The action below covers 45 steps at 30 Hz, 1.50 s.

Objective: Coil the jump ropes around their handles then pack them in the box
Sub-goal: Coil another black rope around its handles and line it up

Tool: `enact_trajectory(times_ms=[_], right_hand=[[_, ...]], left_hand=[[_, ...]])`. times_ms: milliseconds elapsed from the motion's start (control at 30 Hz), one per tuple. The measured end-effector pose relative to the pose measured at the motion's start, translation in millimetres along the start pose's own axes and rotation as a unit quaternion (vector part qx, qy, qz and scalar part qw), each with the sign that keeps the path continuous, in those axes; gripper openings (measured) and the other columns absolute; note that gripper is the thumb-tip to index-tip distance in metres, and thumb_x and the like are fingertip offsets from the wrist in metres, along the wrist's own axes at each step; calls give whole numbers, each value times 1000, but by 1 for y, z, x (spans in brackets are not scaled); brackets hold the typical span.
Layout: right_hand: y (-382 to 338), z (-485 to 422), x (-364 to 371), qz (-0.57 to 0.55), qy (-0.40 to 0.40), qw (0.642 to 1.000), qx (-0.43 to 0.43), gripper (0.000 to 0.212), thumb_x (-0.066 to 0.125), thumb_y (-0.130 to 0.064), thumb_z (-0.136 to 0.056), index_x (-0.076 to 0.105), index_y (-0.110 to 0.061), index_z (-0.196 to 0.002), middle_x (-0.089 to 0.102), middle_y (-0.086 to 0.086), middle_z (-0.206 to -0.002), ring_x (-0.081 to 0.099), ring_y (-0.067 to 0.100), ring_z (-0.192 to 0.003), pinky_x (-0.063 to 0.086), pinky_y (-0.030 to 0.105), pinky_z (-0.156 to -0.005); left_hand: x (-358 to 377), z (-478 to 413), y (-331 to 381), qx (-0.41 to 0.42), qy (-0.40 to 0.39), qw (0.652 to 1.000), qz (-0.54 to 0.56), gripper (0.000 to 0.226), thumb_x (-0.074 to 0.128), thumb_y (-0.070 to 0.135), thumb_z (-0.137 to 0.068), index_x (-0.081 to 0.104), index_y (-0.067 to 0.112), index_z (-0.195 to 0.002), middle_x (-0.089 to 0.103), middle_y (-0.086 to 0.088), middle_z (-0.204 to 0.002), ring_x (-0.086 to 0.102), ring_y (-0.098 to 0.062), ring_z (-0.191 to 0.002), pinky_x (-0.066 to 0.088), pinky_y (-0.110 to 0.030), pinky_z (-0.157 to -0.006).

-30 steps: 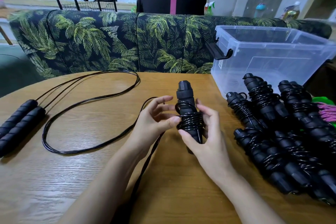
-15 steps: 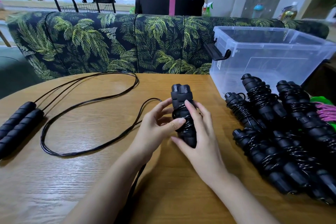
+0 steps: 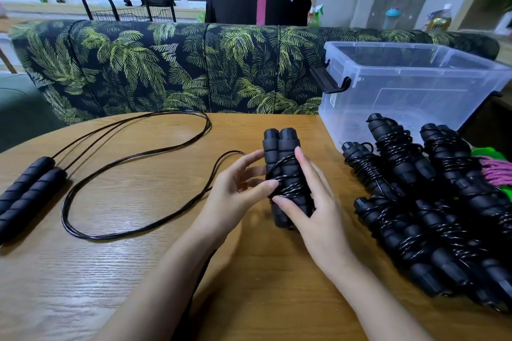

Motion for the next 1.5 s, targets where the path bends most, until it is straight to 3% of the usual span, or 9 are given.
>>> enact_trajectory(times_ms=[133, 300, 433, 600, 767, 867, 1200, 1367, 1500], right_hand=[[-4, 1, 0, 73, 16, 997, 9, 87, 72, -49, -78, 21, -49, -149, 28, -21, -151, 30, -20, -129, 29, -3, -94], [3, -1, -4, 12, 27, 999, 16, 79, 77, -26, -83, 33, -43, -146, 34, -31, -144, 34, -14, -131, 34, 7, -101], [-4, 2, -3, 104, 26, 994, 28, 92, 74, -57, -72, 22, -51, -148, 33, -28, -149, 35, -15, -127, 34, 2, -89], [5, 0, -6, 68, 33, 996, 54, 95, 84, -34, -73, 22, -51, -144, 43, -22, -147, 42, -12, -125, 32, -1, -90], [3, 2, 0, 201, 3, 977, 74, 119, 82, -59, -61, 13, -37, -155, 35, -21, -152, 48, 7, -128, 38, 19, -75], [3, 2, -1, 236, 6, 969, 72, 117, 83, -54, -63, 14, -33, -156, 35, -19, -153, 53, 15, -126, 41, 27, -73], [20, 2, -7, 107, 13, 988, 110, 105, 81, -40, -73, 16, -33, -155, 50, -13, -145, 53, 8, -123, 36, 12, -77], [17, 1, -5, 146, 2, 982, 121, 114, 76, -56, -63, 15, -31, -156, 43, -5, -149, 49, 17, -130, 49, 36, -88], [17, 1, -10, 157, 26, 982, 103, 107, 85, -39, -69, 22, -24, -155, 35, -7, -147, 48, 14, -126, 40, 23, -86]], left_hand=[[0, 1, -1, 8, 18, 1000, -6, 56, 76, 19, -76, 56, 22, -129, 74, -3, -108, 69, -17, -100, 56, -30, -89], [-3, 1, 5, 17, 22, 1000, 10, 60, 76, 17, -74, 55, 18, -130, 73, -4, -104, 71, -16, -93, 55, -25, -77], [-6, 2, 5, 32, 53, 998, -3, 57, 84, 15, -72, 58, 17, -123, 73, -3, -94, 70, -18, -86, 56, -27, -76], [-5, 1, 5, 30, 29, 999, 5, 56, 83, 8, -73, 60, 18, -124, 72, -4, -95, 68, -15, -82, 54, -25, -75], [-4, 2, 3, 36, 57, 997, -23, 54, 85, 5, -72, 60, 18, -118, 70, -15, -98, 66, -14, -77, 54, -26, -74], [-2, 3, 4, 40, 47, 998, -25, 59, 87, 9, -68, 60, 20, -119, 70, -16, -100, 67, -17, -78, 56, -29, -74], [4, 2, 9, 76, -9, 995, -57, 60, 79, 9, -72, 60, 25, -127, 71, -2, -102, 70, -15, -85, 55, -26, -80], [6, 4, 13, 95, 0, 990, -100, 60, 81, 3, -76, 59, 19, -130, 71, -5, -105, 71, -11, -84, 54, -21, -80], [11, 5, 11, 108, -24, 985, -131, 69, 82, 10, -74, 54, 27, -134, 70, -1, -110, 71, -13, -92, 53, -23, -90]])
Point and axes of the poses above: each hand's wrist, its own z-axis away from the middle knuckle, its own x-axis out of the palm, y = z × x, the point moved 9 cm from there along -z, towards the middle knuckle
